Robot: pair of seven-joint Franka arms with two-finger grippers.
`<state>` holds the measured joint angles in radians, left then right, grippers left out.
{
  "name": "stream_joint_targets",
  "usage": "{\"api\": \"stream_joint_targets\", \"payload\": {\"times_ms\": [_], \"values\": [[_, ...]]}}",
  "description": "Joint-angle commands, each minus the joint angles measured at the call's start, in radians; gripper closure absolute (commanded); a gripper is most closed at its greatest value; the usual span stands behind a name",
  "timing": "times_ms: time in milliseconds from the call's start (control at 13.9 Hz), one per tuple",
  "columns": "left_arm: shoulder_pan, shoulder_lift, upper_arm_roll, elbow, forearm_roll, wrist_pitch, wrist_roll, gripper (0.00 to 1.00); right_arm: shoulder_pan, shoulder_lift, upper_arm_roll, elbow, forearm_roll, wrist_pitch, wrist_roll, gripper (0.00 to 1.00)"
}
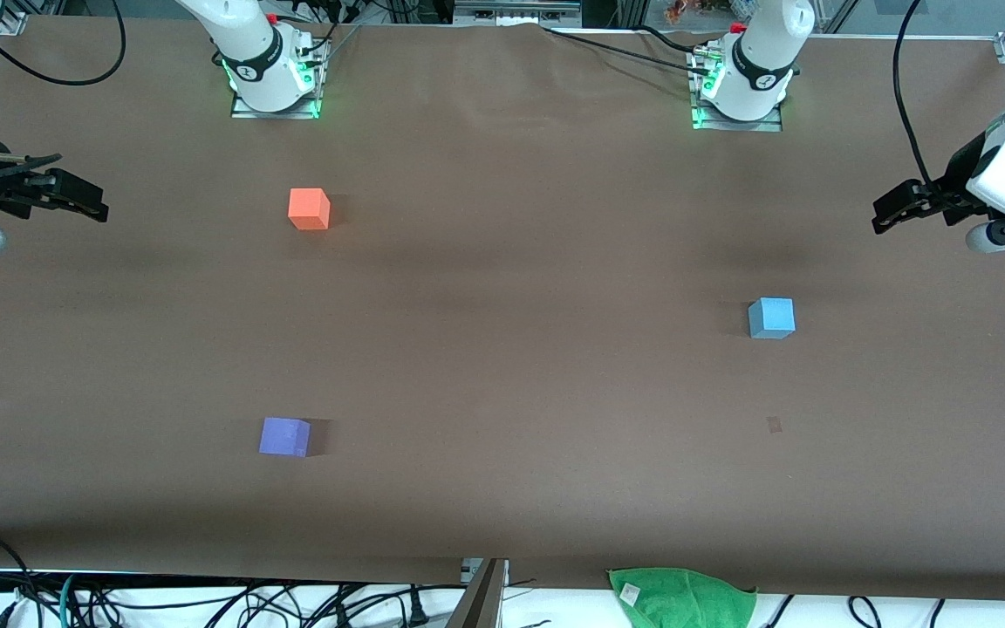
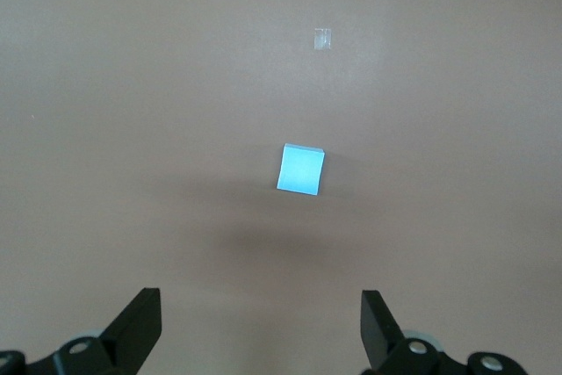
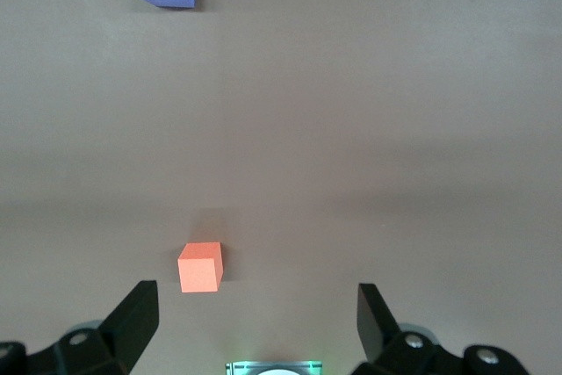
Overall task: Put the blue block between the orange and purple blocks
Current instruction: 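Move the left gripper toward the light-blue cube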
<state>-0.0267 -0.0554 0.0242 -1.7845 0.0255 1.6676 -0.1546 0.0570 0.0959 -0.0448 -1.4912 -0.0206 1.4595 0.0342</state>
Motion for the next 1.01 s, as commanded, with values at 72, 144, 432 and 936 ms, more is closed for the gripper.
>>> {"api": "stream_joint_targets", "payload": {"times_ms": [72,144,432,936], "values": [[-0.002,0.029,-0.009,0.014,0.007,0.05,-0.01,0.0,-0.005,-0.002,-0.001,0.003,-0.009,0.002,-0.016,0.0],[-0.002,0.032,-0.012,0.014,0.007,0.055,-0.011,0.0,-0.005,-0.002,-0.001,0.003,-0.007,0.002,-0.016,0.0],[0.005,0.066,-0.01,0.057,-0.001,0.086,-0.005,0.0,-0.002,-0.002,-0.001,0.003,-0.007,0.002,-0.013,0.0],[-0.004,0.144,-0.012,0.188,-0.006,0.064,-0.01,0.0,-0.002,-0.002,0.0,0.003,-0.009,0.002,-0.013,0.0]]}}
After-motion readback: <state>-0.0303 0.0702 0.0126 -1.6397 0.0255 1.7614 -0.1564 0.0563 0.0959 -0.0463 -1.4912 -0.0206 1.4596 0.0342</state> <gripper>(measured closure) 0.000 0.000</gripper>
